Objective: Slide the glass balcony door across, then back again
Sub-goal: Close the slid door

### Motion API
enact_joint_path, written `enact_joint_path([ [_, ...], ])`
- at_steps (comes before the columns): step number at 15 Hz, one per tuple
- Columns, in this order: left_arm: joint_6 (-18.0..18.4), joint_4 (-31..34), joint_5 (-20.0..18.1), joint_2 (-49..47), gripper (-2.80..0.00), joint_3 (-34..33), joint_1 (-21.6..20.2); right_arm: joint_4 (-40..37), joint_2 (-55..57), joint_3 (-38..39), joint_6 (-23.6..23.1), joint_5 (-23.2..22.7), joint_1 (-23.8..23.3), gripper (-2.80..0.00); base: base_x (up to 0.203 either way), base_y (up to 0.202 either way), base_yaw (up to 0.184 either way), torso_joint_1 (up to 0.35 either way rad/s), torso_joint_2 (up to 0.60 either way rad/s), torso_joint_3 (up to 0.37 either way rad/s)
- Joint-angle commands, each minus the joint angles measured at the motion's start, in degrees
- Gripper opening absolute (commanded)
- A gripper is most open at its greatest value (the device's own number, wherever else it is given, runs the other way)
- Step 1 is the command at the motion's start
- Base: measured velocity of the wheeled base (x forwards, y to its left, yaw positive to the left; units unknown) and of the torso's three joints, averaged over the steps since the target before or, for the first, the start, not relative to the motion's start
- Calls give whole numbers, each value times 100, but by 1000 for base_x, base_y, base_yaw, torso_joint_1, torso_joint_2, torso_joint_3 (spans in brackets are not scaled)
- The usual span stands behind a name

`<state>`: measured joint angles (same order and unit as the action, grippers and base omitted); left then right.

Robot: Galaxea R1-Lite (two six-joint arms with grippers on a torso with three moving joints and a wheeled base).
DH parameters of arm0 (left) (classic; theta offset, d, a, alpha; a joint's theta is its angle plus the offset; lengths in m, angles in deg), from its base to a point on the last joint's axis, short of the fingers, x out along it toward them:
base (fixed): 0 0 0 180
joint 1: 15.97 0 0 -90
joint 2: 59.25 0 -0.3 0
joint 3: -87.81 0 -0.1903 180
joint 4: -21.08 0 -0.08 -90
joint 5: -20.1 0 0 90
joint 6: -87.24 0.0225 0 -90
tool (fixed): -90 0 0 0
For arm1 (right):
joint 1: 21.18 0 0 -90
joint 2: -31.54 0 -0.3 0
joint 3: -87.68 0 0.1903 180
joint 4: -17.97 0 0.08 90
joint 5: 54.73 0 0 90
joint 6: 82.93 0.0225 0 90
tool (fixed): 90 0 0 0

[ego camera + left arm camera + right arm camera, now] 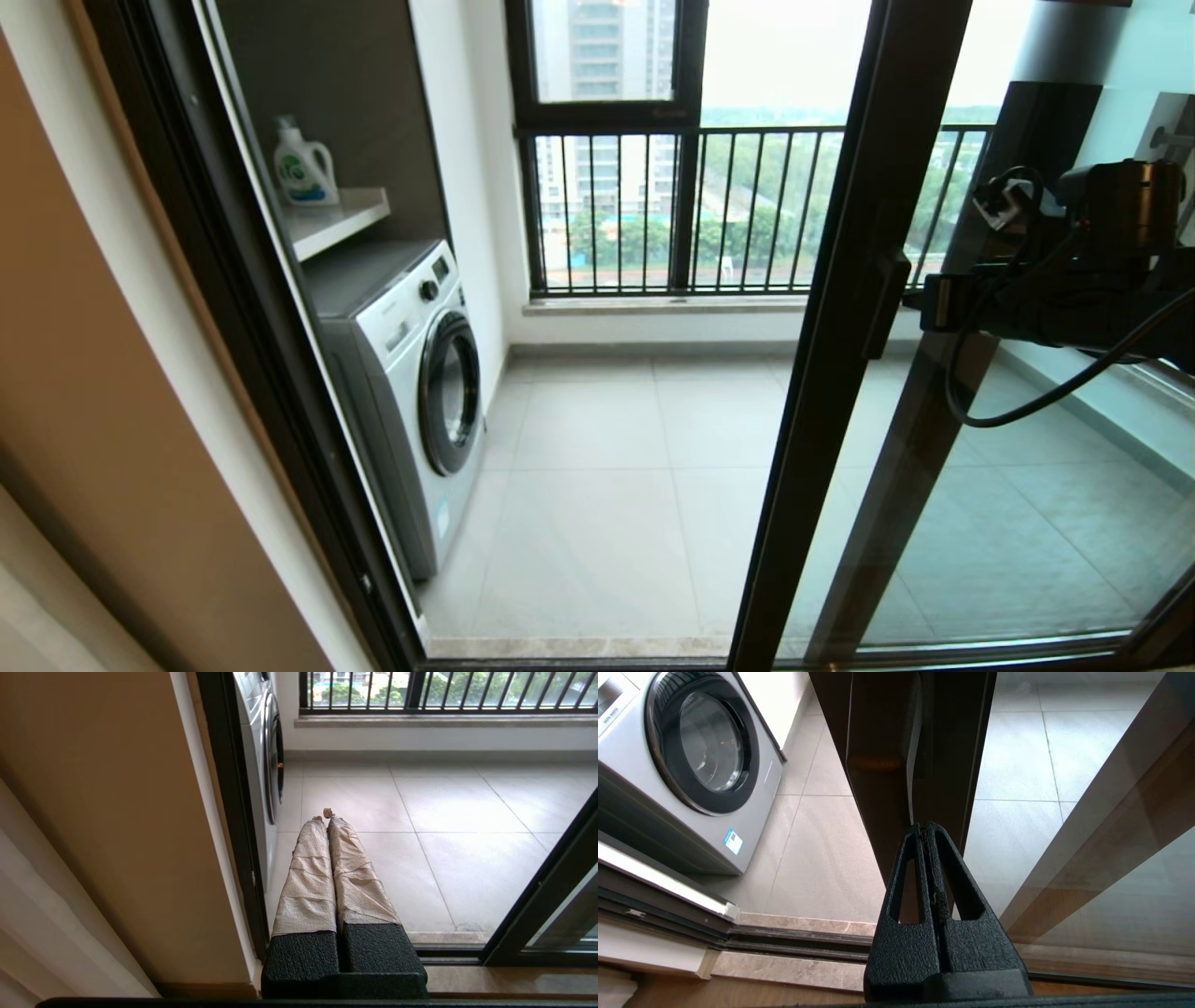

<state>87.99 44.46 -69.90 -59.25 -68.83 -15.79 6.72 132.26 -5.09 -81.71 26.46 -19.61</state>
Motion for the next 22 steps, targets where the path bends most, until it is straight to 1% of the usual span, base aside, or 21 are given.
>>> enact_joint_path([
  [1,5,-1,0,-9,-280,0,-1,19,36,-12,0,-24,28,-280,0,0,0,0,0,0],
  [4,5,-1,0,-9,-280,0,-1,19,36,-3,5,-24,163,-280,0,0,0,0,0,0],
  [7,5,6,0,-9,-280,0,-1,19,53,-3,9,-24,157,-280,0,0,0,0,0,0],
  [14,5,-1,0,-9,-280,0,-1,10,-259,75,-9,-55,-292,-280,0,0,0,0,0,0],
  [18,5,-1,-1,-9,-280,0,-1,10,-545,70,9,-80,-412,-280,0,0,0,0,0,0],
  [22,5,-1,0,-9,-280,0,-1,18,-183,-122,8,-45,-457,-280,0,0,0,0,0,0],
])
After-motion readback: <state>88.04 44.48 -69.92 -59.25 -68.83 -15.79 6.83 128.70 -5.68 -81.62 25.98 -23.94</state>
